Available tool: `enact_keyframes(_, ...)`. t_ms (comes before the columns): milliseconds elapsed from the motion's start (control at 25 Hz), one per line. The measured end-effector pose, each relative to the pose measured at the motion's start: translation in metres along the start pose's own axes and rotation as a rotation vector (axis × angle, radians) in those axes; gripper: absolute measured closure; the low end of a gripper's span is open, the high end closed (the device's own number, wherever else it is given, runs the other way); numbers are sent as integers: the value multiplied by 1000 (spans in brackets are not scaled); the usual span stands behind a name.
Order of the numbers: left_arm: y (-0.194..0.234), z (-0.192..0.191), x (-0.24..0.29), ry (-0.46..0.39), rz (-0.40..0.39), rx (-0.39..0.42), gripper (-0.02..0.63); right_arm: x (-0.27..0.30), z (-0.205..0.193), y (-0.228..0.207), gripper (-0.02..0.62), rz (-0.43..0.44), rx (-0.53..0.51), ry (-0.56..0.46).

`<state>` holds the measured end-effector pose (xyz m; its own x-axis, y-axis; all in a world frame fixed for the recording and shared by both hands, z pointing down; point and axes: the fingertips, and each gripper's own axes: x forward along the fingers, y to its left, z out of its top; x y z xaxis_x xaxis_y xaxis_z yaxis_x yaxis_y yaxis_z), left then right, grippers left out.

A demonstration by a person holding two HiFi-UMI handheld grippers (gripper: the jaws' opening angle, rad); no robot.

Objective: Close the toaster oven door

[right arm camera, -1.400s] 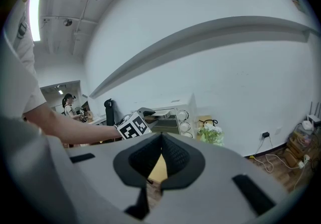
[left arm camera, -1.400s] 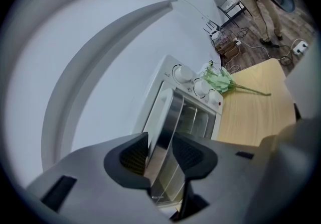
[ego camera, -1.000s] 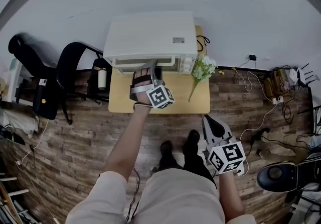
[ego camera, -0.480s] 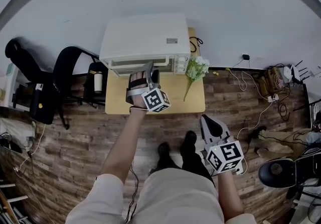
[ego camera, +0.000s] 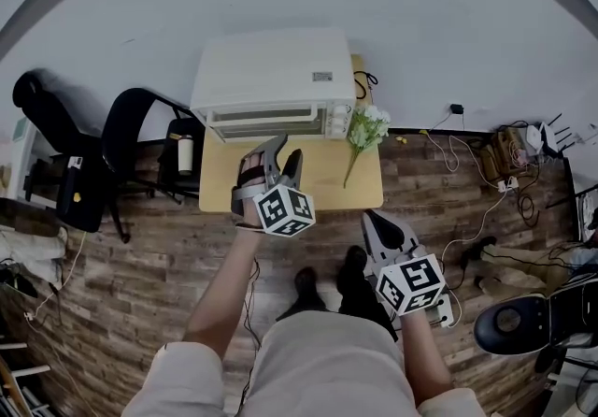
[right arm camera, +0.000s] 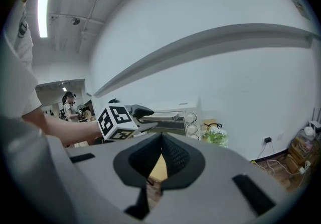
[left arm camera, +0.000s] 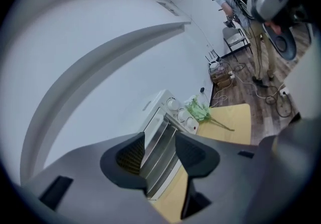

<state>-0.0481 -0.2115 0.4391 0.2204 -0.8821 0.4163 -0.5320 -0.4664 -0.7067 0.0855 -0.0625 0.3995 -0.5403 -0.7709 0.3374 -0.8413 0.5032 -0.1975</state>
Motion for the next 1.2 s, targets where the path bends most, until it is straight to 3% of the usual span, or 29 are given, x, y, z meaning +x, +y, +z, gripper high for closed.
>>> enact_keyframes(400, 19, 7, -68, -87, 30, -183, 500, 23, 5, 28, 597, 74, -37, 0)
enact_keyframes(640, 41, 6, -103, -155, 47, -440, 545, 35, 20, 38, 597, 108, -59, -20)
enact_keyframes(800, 47, 6, -122, -187, 49, -539, 557, 40, 32, 47, 597, 132, -67, -45)
enact_keyframes(1040, 45, 11, -145, -236, 10, -677, 581, 45, 44, 57, 597, 148, -92, -57)
enact_keyframes(1200, 42, 13, -155, -276, -10, -716, 586, 48, 46, 65, 597, 163, -113, -60)
